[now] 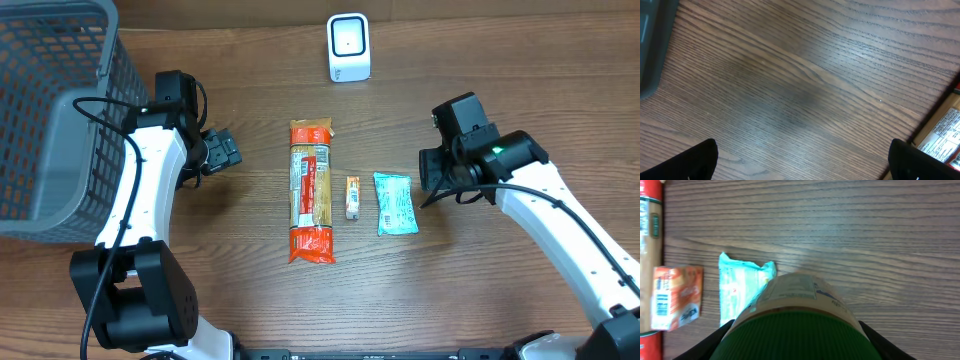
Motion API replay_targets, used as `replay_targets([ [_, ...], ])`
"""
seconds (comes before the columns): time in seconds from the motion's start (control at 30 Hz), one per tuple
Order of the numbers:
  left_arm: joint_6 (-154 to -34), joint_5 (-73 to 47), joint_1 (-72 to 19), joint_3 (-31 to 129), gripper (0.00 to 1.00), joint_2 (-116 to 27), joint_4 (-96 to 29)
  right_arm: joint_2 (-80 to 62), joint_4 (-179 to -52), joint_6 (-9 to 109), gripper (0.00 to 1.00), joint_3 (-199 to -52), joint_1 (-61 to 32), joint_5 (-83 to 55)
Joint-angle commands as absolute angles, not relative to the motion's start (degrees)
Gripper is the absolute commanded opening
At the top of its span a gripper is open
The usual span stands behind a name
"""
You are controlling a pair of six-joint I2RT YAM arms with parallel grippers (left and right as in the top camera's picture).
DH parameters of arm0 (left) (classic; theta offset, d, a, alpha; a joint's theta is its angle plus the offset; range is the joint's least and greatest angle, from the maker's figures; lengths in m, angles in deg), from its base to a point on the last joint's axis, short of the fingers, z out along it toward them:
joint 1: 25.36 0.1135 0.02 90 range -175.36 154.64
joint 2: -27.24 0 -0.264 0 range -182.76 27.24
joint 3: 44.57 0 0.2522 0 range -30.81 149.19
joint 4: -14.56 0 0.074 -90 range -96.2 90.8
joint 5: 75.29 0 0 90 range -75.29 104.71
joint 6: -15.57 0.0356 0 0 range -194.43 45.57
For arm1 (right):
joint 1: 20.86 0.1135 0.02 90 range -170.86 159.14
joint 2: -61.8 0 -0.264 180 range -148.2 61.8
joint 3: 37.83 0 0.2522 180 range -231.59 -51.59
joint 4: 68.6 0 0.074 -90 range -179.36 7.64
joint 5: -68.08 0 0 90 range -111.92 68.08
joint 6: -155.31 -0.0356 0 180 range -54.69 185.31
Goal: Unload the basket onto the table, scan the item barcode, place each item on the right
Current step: 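Lift the jar and carry it to the white barcode scanner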
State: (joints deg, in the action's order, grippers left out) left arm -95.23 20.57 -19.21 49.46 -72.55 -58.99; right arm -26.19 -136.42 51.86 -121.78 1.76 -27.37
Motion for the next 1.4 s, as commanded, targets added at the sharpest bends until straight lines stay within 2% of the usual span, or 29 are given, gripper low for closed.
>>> replay_targets([
  [0.0, -94.55, 21.08, -19.01, 49.9, 1.0, -72.42, -58.9, -22.63, -136.05, 51.82, 0.13, -125.52, 1.91, -23.13],
  [0.23, -94.55, 21.08, -19.01, 49.92, 1.0, -72.42, -58.92, -22.23, -137.06, 51.8, 0.11, -128.19, 1.91, -19.24],
  [0.47, -94.55, 21.08, -19.01, 49.92, 1.0, -72.42, -58.92, -22.93, -143.66, 51.6, 0.1, -135.47, 1.91, -17.03],
  [0.7, -94.55, 21.08, -19.01, 49.9, 1.0, -72.42, -58.9, -28.51, -156.55, 51.62, 0.1, -152.93, 1.91, -14.83],
  [0.97, -94.53, 21.08, -19.01, 49.9, 1.0, -72.42, -58.92, -42.63, -169.34, 52.12, 0.1, -178.44, 1.91, -12.82],
  [1.07, -94.55, 21.08, -19.01, 49.9, 1.0, -72.42, -58.92, -45.01, -164.07, 53.94, 0.09, -180.23, 1.91, -12.86],
  [1.17, -94.55, 21.08, -19.01, 49.92, 1.0, -72.42, -58.9, -47.59, -155.52, 54.68, 0.04, -180.18, 1.91, -12.82],
  [1.37, -94.55, 21.1, -19.01, 49.92, 1.0, -72.42, -58.92, -54.34, -142.52, 54.42, 0.04, -180.03, 1.95, -12.84],
])
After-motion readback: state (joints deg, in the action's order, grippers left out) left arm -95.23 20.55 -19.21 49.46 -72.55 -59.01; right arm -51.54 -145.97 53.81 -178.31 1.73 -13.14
